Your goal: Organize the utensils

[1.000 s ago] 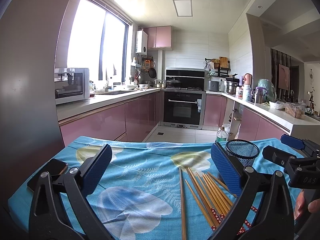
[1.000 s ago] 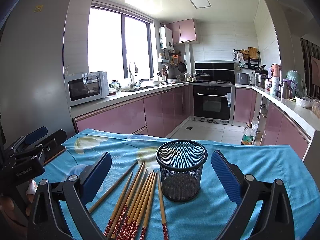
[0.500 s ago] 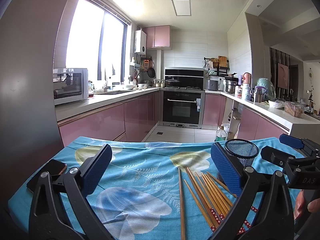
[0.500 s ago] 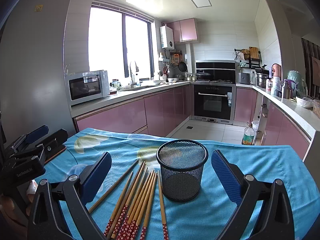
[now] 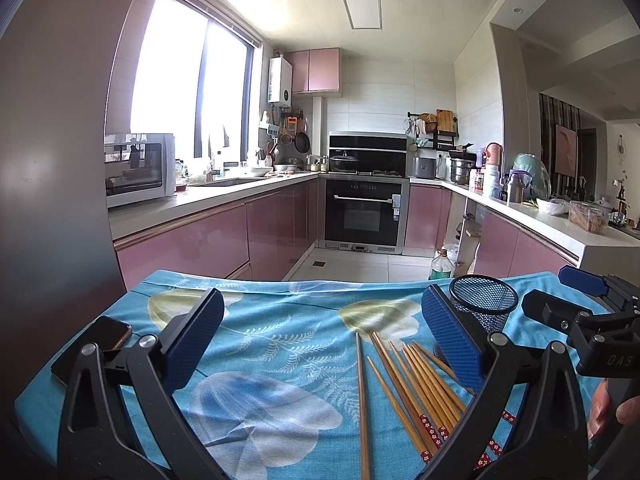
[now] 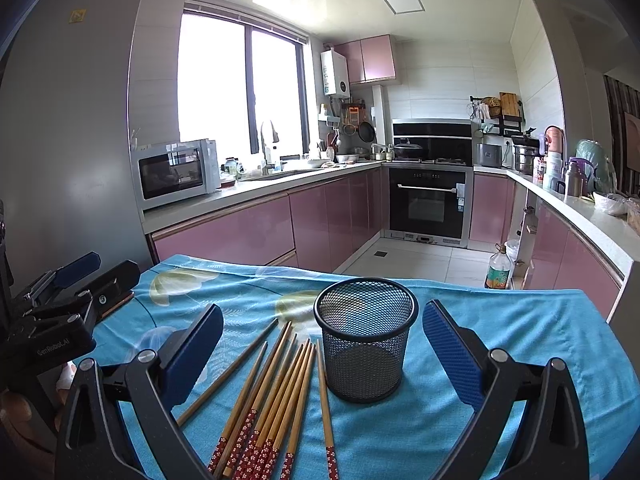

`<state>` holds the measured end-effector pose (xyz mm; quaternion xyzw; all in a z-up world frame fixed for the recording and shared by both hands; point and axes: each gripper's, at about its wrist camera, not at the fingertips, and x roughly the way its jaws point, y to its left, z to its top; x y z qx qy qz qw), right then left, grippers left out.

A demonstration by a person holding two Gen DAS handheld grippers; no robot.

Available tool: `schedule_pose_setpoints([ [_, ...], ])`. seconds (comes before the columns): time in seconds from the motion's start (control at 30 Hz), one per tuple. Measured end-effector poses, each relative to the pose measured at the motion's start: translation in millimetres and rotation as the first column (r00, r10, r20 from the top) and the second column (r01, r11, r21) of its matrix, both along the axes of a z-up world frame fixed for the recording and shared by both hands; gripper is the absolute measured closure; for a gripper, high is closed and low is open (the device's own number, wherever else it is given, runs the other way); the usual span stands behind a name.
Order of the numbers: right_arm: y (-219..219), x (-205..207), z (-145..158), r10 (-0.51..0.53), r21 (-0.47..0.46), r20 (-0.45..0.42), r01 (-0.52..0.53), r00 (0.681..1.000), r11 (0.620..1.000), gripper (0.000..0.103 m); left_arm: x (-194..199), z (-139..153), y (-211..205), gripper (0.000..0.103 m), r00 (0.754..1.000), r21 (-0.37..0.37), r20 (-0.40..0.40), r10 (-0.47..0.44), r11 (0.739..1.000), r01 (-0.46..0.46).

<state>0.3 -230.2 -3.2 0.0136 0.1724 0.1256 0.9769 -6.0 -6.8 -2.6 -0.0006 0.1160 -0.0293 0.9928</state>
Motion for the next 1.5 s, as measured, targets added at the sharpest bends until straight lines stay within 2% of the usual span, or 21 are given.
schedule_pose_setpoints([
  [0.8, -0.7, 4.0, 0.2, 0.004, -0.004, -0.014, -0.004, 1.000, 1.000, 0.006, 1.6, -1.9, -0.4, 0.006, 1.000, 0.005, -0.027, -0.004, 1.000, 0.004],
  [1.07, -1.5, 8.0, -4.7, 0.008, -0.031, -0.045, -0.009, 0.999, 0.999, 0.006, 5.1, -1.9, 1.1, 0.006, 0.998, 0.012, -0.055, -0.014, 1.000, 0.015],
  [1.27, 0.9, 18.8, -24.5, 0.010, -0.134, -0.170, -0.033, 0.985, 0.990, 0.006, 23.1, -13.0, 3.2, 0.006, 0.985, 0.039, -0.161, -0.054, 0.997, 0.061],
  [1.37, 6.0, 27.4, -42.2, 0.008, -0.195, -0.252, -0.059, 0.968, 0.979, 0.007, 35.5, -24.4, -0.8, 0.006, 0.968, 0.078, -0.240, -0.070, 0.993, 0.092],
  [1.43, 7.7, 33.4, -52.7, 0.016, -0.208, -0.304, -0.083, 0.952, 0.974, 0.012, 44.8, -33.3, -5.3, 0.006, 0.953, 0.116, -0.293, -0.073, 0.987, 0.111],
  [1.5, 9.9, 40.8, -63.3, 0.025, -0.216, -0.357, -0.109, 0.934, 0.970, 0.017, 53.9, -43.6, -9.3, 0.013, 0.934, 0.129, -0.348, -0.079, 0.983, 0.131],
])
